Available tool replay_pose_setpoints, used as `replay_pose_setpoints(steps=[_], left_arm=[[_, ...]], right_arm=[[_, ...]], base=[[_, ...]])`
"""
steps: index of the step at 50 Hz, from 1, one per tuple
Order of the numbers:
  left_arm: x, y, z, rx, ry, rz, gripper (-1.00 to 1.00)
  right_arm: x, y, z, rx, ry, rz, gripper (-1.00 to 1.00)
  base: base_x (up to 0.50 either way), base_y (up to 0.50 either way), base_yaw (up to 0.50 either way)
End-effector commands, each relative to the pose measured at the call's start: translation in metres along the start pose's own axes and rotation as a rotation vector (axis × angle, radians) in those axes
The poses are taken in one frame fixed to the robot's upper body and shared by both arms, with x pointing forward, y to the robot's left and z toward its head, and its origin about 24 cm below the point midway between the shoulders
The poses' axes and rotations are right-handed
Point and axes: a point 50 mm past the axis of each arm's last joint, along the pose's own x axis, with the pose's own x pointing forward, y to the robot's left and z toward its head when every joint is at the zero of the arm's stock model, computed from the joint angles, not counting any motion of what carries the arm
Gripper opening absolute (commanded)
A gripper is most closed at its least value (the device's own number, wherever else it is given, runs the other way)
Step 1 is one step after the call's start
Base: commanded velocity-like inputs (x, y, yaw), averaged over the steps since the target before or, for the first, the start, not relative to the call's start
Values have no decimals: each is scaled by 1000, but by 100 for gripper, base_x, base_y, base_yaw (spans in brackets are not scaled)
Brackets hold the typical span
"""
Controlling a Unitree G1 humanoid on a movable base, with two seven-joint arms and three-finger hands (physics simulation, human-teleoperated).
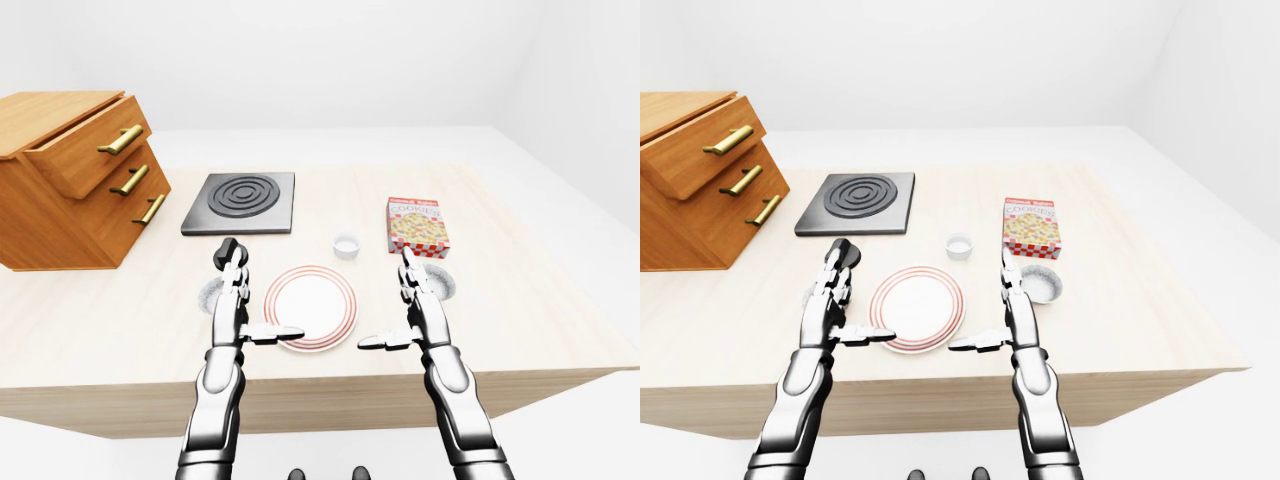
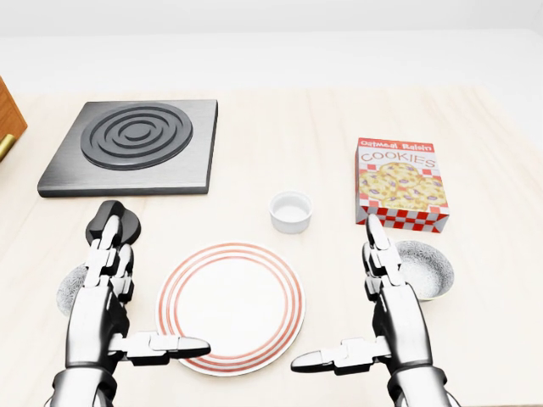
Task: Pick the akita bowl next to the plate and place it on the plate.
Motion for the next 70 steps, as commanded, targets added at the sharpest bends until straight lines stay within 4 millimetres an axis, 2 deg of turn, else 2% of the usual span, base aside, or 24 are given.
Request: replay_pose_setpoints(steps=[1, 6, 13, 20, 24, 30, 32, 34, 39, 42, 48, 57, 66, 70], left_arm=[[4, 4, 1, -10, 12, 12, 100], [7, 11, 5, -15, 7, 40, 100], [13, 41, 32, -43, -48, 142, 100], [12, 58, 46, -52, -104, 194, 100], [10, 72, 64, -64, -181, 240, 100], [2, 93, 86, -88, -276, 309, 100], [1, 101, 87, -104, -278, 331, 100], [0, 105, 88, -113, -282, 337, 100], [-8, 115, 105, -115, -359, 375, 100], [-21, 130, 127, -127, -459, 430, 100], [-39, 157, 148, -145, -552, 518, 100], [-68, 205, 156, -211, -598, 664, 100], [-79, 226, 153, -232, -581, 720, 100], [-80, 236, 140, -251, -524, 752, 100]], right_arm=[[0, -1, -1, -4, -3, -5, 100], [0, -1, 0, -3, -5, -6, 100], [0, -2, -2, -6, 0, -12, 100], [0, -2, -2, -9, 4, -14, 100], [0, -3, -2, -9, 2, -14, 100], [0, -3, -2, -11, 3, -16, 100], [0, -4, -3, -12, 6, -18, 100], [0, -3, -2, -15, 3, -17, 100], [0, -4, -2, -16, 0, -21, 100], [0, -4, -4, -19, 10, -20, 100], [0, -4, -3, -21, 5, -24, 100], [2, -6, -5, -26, 14, -38, 100], [4, -8, -9, -35, 32, -60, 100], [4, -9, -7, -31, 25, -66, 100]], base=[[0, 0, 0], [0, 0, 0], [0, 0, 0], [0, 0, 0], [0, 0, 0], [0, 0, 0], [0, 0, 0], [0, 0, 0], [0, 0, 0], [0, 0, 0], [0, 0, 0], [0, 0, 0], [0, 0, 0], [0, 0, 0]])
